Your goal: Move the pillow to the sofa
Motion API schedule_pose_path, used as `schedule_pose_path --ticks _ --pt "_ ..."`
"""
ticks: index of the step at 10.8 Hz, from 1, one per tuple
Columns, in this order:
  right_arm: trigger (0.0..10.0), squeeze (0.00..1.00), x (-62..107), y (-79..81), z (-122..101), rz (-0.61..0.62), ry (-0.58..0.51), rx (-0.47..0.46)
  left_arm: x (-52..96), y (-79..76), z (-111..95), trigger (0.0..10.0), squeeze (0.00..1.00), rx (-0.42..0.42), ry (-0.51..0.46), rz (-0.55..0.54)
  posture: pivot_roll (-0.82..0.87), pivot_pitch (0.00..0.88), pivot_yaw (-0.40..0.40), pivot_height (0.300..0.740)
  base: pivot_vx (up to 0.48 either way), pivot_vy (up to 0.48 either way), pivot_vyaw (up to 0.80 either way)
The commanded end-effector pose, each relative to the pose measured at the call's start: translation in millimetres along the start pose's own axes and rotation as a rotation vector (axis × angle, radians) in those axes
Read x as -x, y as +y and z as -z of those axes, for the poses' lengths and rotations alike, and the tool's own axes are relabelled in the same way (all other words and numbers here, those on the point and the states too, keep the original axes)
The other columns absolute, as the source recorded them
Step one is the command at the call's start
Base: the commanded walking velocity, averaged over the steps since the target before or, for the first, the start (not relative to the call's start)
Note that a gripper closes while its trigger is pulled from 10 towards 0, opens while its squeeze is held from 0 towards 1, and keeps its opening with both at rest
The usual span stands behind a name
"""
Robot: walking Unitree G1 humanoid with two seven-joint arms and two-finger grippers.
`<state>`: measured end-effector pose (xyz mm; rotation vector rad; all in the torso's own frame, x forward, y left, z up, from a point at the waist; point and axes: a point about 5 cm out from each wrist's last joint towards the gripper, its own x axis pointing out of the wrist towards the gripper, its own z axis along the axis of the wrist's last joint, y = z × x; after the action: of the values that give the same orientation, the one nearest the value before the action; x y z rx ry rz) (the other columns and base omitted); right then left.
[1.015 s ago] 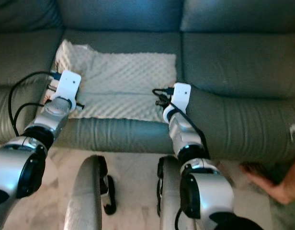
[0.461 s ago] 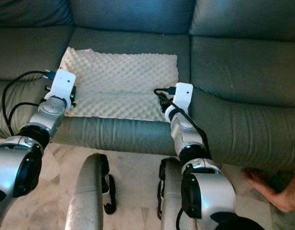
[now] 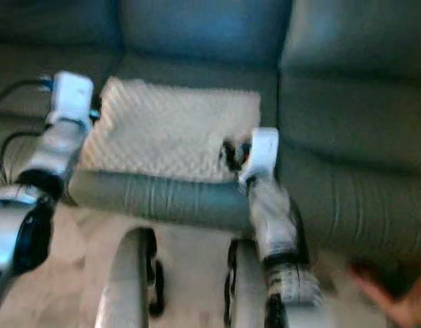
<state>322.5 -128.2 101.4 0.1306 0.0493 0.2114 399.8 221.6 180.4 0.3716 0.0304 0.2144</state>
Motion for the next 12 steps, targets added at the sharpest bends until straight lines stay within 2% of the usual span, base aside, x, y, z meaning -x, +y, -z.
schedule_pose_path --ticks 1,2,3,4,5,7,8,9,10,12 --pt "10.0 1.0 12.9 3.7 5 -0.006 -0.004 -0.003 4.6 11.1 10 10.0 1.0 0.035 -0.017 -0.054 -0.06 0.003 0.02 0.616 0.0 0.0 0.0" --pt "10.0 1.0 34.2 2.3 13 0.025 -0.02 -0.015 15.2 14.3 25 10.0 1.0 0.074 -0.05 -0.068 -0.05 0.0 0.019 0.616 0.0 0.0 0.0" --pt "10.0 1.0 44.9 -0.7 19 0.075 -0.005 -0.031 25.9 13.5 35 10.0 1.0 0.076 -0.073 -0.072 -0.04 0.0 0.018 0.616 0.0 0.0 0.0" --pt "10.0 1.0 56.7 -7.7 25 0.147 0.011 -0.063 48.3 1.0 51 10.0 1.0 0.106 -0.078 -0.048 -0.04 0.0 0.02 0.626 0.0 0.0 0.0" --pt "10.0 1.0 62.2 -15.1 26 0.197 0.019 -0.073 72.7 -15.9 66 10.0 1.0 0.121 -0.078 -0.004 -0.04 0.0 0.018 0.646 0.0 0.0 0.0" --pt "10.0 1.0 62.4 -21.4 24 0.203 0.011 -0.057 99.4 -33.9 82 10.0 1.0 0.131 -0.057 0.044 -0.03 0.0 0.016 0.676 0.0 0.0 0.0" --pt "10.0 0.89 59.3 -24.3 23 0.187 0.007 -0.062 122.5 -50.1 87 10.0 1.0 0.147 -0.042 0.112 -0.03 0.0 0.012 0.696 0.0 0.0 0.0" --pt "10.0 0.0 56.7 -23.8 23 0.175 0.009 -0.047 136.8 -58.0 93 10.0 0.0 0.135 -0.01 0.165 -0.02 0.0 0.008 0.716 0.0 0.0 0.0" --pt "10.0 0.0 54.0 -21.3 24 0.171 0.014 -0.044 141.2 -62.3 97 10.0 0.0 0.112 -0.006 0.195 -0.02 0.0 0.009 0.731 0.0 0.0 0.0" --pt "10.0 0.0 50.2 -20.3 23 0.173 0.011 -0.043 139.3 -68.7 93 10.0 0.0 0.122 -0.001 0.217 -0.02 0.0 0.013 0.74 0.0 0.0 0.0"
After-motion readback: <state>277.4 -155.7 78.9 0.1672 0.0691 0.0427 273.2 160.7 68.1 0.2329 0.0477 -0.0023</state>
